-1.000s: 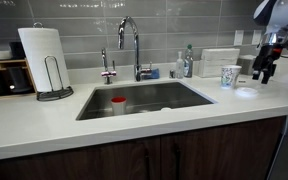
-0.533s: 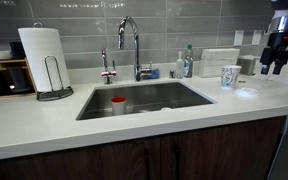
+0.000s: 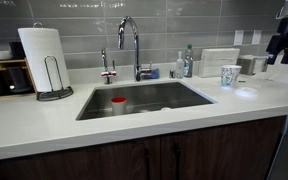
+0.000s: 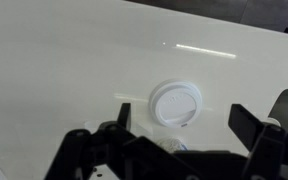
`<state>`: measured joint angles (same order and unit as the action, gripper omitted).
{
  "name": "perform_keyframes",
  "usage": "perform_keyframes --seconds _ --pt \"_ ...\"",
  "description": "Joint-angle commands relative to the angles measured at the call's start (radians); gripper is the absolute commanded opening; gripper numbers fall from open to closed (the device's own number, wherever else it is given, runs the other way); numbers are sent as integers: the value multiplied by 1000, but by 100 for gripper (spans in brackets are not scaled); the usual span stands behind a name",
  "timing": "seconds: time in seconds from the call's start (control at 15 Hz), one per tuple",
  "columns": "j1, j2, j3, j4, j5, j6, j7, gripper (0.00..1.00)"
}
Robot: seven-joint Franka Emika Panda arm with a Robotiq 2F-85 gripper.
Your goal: Flip the white paper cup lid one hundred and eighty degrees over
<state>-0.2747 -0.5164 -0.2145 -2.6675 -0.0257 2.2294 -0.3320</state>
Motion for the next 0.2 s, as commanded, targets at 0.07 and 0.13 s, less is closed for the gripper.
perform_keyframes --seconds 0.07,0.13 --pt "24 -3 -23 -3 -15 -2 13 100" --pt "23 -3 -23 -3 -15 -2 13 100"
